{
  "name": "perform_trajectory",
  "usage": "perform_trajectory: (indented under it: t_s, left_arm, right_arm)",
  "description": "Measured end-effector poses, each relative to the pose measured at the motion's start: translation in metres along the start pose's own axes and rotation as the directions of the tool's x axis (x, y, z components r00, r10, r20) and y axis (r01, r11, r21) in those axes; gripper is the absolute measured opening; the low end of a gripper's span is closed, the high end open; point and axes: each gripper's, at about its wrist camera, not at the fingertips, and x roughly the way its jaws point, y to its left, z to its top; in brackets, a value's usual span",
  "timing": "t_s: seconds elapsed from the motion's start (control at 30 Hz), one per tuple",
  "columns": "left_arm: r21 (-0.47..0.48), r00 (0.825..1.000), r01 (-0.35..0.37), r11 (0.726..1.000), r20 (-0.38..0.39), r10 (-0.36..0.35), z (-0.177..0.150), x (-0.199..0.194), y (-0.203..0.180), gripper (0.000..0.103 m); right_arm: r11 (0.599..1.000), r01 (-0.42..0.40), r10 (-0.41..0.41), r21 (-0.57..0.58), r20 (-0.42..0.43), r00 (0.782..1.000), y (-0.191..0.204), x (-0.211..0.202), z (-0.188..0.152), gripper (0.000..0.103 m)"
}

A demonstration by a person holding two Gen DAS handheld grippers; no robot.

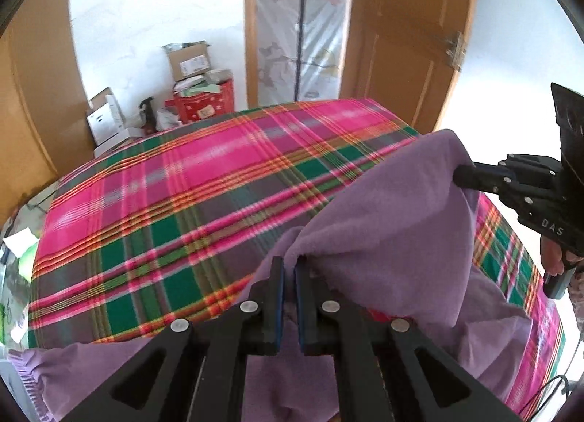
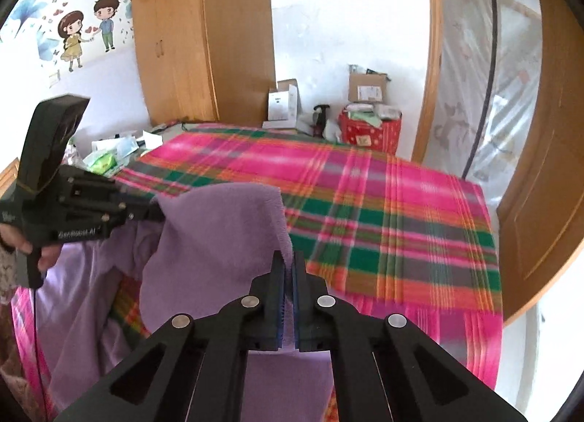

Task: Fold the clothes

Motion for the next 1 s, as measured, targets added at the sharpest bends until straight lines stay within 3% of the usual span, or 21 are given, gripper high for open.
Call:
perform_trajectory:
  t_s: [0.17, 0.53, 1.0]
  left_arm:
    - [-0.059, 1.000, -0.027, 0.998, 0.013, 0.027, 0.008, 0.002, 0.021, 0.006]
    - [-0.181, 0.996, -0.090, 0.979, -0.017, 0.088, 0.010, 0.017, 0.067, 0.006]
    - [-0.266, 0.988, -0.142, 0.953, -0.088, 0.123, 0.006, 0.045, 0.098, 0.009]
  right_arm:
    - [1.000, 0.015, -0.014, -0.023, 0.041, 0.999, 0.003, 0.016, 0.035, 0.004]
    - [1.000, -0.014, 0.015, -0.027, 0.035, 0.999, 0.014, 0.073, 0.075, 0.004]
    - [0.999, -0.002, -0.001, -0.034, -0.082, 0.997, 0.019, 0.150, 0.084, 0.004]
